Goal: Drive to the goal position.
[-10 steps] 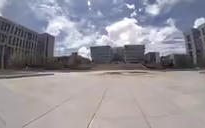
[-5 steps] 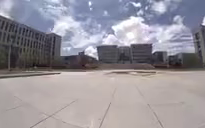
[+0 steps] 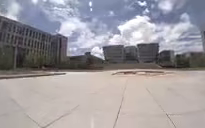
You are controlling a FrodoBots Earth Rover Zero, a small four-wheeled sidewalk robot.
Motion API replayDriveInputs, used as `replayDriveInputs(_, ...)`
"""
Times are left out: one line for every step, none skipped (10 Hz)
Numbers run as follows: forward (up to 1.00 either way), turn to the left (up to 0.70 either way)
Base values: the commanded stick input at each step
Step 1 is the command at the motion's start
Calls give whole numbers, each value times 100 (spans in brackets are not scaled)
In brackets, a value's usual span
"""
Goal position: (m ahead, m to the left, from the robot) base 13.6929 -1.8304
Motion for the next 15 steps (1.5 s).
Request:
replayDriveInputs(70,9)
replayDriveInputs(70,10)
replayDriveInputs(70,11)
replayDriveInputs(70,5)
replayDriveInputs(70,-7)
replayDriveInputs(70,-30)
replayDriveInputs(70,-35)
replayDriveInputs(70,-35)
replayDriveInputs(70,-35)
replayDriveInputs(70,-35)
replayDriveInputs(70,-2)
replayDriveInputs(70,2)
replayDriveInputs(70,2)
replayDriveInputs(70,1)
replayDriveInputs(70,0)
